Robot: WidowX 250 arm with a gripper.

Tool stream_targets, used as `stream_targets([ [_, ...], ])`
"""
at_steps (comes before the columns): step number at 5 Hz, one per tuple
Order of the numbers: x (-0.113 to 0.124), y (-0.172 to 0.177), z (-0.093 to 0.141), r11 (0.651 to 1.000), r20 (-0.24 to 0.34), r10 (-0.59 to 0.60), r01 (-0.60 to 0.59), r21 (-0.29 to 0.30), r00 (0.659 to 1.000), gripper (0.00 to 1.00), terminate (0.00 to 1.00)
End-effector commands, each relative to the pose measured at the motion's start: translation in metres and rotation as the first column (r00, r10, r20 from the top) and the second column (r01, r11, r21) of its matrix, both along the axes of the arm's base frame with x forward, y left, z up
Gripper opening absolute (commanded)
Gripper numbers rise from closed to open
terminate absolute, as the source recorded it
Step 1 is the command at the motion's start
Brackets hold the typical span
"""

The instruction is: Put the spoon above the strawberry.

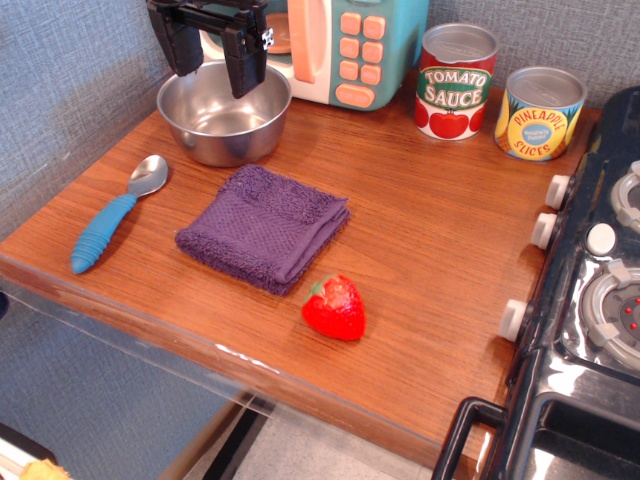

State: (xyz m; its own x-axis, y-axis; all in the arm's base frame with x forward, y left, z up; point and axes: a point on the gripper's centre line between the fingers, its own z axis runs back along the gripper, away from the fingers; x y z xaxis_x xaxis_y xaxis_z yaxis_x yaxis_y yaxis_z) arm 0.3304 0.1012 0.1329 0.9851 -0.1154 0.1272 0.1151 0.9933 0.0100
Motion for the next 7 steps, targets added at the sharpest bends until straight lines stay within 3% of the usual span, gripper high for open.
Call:
stream_targets([
  [1, 0.0, 0.0, 0.0, 1.0, 0.0, 0.0, 0.0, 0.0, 1.0, 1.0, 0.0],
  [3, -0.018, 0.008, 0.009, 0.999, 0.032, 0.03, -0.028, -0.042, 0.999, 1.0, 0.0],
  [4, -0.043, 0.022, -0.003, 0.998, 0.036, 0.058, -0.057, -0.022, 0.998, 1.0, 0.0],
  [5, -0.062, 0.047, -0.025, 0.99, 0.043, 0.133, -0.135, 0.051, 0.99, 1.0, 0.0],
  [7, -0.078, 0.066, -0.061, 0.957, 0.042, 0.274, -0.277, 0.085, 0.961, 1.0, 0.0],
])
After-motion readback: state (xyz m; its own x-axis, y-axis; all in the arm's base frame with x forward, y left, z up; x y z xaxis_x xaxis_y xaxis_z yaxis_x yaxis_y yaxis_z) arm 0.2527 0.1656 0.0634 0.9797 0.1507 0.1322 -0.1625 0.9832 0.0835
